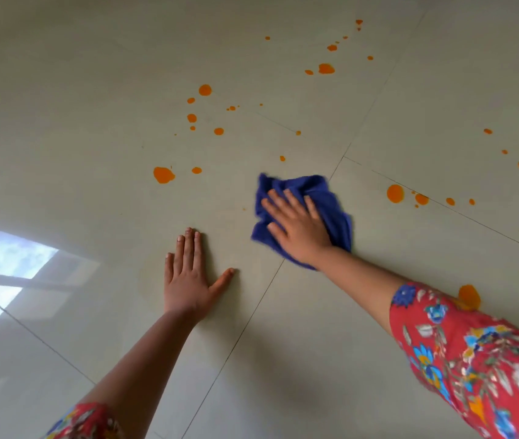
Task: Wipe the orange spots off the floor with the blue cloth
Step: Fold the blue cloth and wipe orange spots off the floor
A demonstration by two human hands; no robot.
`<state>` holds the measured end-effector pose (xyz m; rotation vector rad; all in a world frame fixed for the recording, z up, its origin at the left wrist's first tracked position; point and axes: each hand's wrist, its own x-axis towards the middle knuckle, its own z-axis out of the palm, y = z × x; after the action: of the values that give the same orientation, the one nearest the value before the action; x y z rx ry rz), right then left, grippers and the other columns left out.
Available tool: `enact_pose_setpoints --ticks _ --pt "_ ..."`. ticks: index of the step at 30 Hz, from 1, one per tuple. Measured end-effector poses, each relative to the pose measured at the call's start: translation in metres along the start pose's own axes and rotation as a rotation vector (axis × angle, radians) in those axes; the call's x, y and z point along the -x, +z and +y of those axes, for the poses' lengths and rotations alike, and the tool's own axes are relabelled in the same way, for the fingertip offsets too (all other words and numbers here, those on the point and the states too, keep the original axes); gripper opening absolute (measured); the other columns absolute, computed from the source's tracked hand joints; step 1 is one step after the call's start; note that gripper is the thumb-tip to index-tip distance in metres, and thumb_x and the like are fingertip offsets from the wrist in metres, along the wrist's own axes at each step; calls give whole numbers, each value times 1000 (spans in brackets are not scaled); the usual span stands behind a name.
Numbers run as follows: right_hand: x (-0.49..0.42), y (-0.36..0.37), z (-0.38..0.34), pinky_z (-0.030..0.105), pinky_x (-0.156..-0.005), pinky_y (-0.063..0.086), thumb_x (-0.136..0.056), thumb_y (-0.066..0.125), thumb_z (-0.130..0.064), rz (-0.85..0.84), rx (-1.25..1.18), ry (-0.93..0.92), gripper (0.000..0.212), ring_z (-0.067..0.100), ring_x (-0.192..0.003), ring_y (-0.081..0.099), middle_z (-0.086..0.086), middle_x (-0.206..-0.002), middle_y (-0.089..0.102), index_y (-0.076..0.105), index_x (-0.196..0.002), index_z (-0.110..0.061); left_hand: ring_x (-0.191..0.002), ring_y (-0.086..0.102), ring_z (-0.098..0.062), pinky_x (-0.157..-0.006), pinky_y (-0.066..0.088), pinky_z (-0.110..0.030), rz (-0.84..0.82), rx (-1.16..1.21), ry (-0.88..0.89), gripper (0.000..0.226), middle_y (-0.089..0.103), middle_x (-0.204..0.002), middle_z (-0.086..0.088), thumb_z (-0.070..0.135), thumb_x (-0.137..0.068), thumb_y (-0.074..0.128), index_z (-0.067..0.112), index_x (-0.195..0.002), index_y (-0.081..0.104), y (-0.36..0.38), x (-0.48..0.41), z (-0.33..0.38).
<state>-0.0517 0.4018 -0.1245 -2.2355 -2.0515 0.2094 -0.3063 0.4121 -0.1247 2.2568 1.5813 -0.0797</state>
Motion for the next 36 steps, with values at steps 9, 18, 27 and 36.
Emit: enact_pose_setpoints --ticks 9,18,27,36 --pt "4 1 42 47 -115 21 -96 25 -49 71 55 104 56 17 -145 28 -10 -157 28 31 -149 -32 -143 -26 -11 -119 -9 -38 17 9 8 96 -27 -156 6 80 -81 12 22 -148 -22 0 3 1" --pt "50 10 14 39 -118 12 -99 31 -45 -46 35 -398 51 11 -148 17 -15 -159 22 29 -149 -38 -142 -27 -11 -118 -13 -34 -45 59 2 122 -29 -155 6 95 -60 21 22 -149 -19 -7 1 2" --pt "46 16 -26 42 -117 14 -99 31 -44 -14 38 -350 51 17 -146 26 -10 -157 29 33 -148 -34 -144 -22 -14 -118 -6 -34 -153 77 -82 120 -26 -156 1 79 -71 50 16 -150 -15 -24 -1 19" --pt "125 -8 80 41 -112 25 -97 28 -44 21 -88 286 51 15 -142 32 -13 -155 32 36 -147 -34 -139 33 -11 -109 32 -28 -327 -33 169 56 31 -154 10 41 -94 51 28 -146 34 -81 36 67"
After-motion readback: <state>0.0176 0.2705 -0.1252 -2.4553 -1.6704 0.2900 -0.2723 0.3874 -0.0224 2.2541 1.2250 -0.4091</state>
